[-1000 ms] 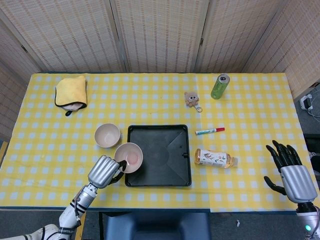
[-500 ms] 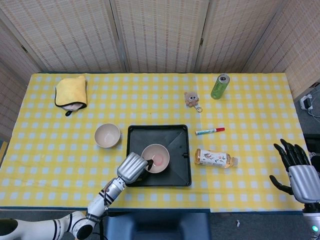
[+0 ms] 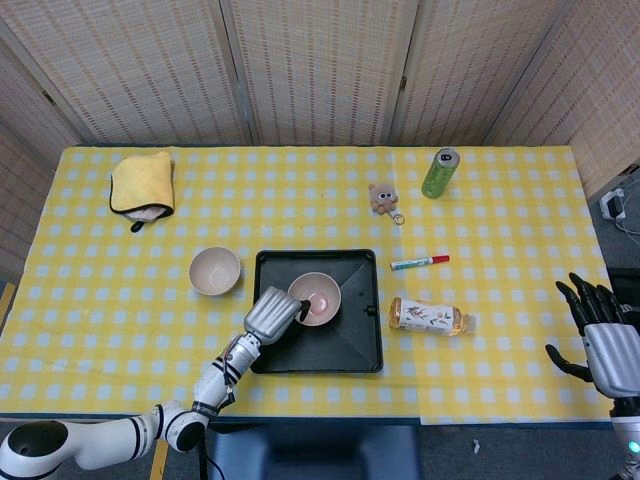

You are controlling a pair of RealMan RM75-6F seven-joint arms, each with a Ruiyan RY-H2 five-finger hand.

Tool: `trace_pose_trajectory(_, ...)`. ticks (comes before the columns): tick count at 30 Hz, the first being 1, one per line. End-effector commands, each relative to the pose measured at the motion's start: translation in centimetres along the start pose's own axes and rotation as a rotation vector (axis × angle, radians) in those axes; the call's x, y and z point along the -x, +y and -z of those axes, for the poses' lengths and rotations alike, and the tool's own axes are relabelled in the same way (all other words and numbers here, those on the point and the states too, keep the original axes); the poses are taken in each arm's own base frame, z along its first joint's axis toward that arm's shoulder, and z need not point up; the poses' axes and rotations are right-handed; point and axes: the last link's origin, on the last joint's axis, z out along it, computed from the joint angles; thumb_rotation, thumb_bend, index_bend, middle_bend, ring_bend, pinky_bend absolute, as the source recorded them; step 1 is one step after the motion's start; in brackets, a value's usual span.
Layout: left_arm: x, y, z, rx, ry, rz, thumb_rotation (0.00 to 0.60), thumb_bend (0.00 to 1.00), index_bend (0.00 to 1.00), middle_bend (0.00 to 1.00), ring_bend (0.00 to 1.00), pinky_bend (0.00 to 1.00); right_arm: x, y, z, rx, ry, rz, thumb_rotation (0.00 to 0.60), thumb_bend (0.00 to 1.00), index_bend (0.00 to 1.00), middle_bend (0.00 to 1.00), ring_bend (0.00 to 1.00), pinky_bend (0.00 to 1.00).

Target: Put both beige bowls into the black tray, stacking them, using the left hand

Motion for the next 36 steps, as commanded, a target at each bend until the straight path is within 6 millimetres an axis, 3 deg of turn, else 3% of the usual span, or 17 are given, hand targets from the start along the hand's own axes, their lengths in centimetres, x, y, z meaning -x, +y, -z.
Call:
trace_pose_trajectory(1, 0.1, 0.1, -0.1, 0.006, -0.005, 0.004, 0.600, 0.49, 0.60, 1.00, 1.00, 1.00, 0.0, 0.1, -0.1, 0.006, 0.000, -0.001, 0.600, 0.31, 0.00, 0.00, 0.00, 0.00)
trace_pose_trajectory(6, -0.2, 0.1, 0.2, 0.023, 0.005, 0.018, 0.600, 0.47, 0.44, 1.00, 1.00, 1.00, -0.1, 0.2, -0.2, 0.011, 0.000, -0.003, 0.600, 0.31, 0.00, 0.00, 0.00, 0.00)
trace_pose_trajectory(12, -0.5, 0.6, 0.5, 0.041, 0.015, 0.015, 0.600, 0.43, 0.38, 1.00, 1.00, 1.00, -0.3, 0.1, 0.1, 0.007, 0.016, -0.007, 0.600, 0.31, 0.00, 0.00, 0.00, 0.00)
trace_pose_trajectory(18, -2.1, 0.4, 1.4, 0.034, 0.077, -0.002, 0.600, 0.43, 0.38, 1.00, 1.00, 1.00, -0.2, 0.0, 0.1, -0.002, 0.006, -0.005, 0.600, 0.31, 0.00, 0.00, 0.00, 0.00)
trace_pose_trajectory(27, -5.2, -3.3, 4.5, -0.079, 0.152, -0.043, 0.600, 0.41, 0.46, 1.00, 1.00, 1.00, -0.2, -0.4, 0.5, -0.024, 0.014, -0.002, 0.600, 0.31, 0.00, 0.00, 0.00, 0.00)
trace_pose_trajectory(36, -3.6, -9.2, 6.1, -0.287, 0.050, -0.070, 0.600, 0.35, 0.51, 1.00, 1.00, 1.00, 0.1, -0.7, 0.4, -0.029, -0.002, 0.010, 0.600, 0.31, 0.00, 0.00, 0.00, 0.00)
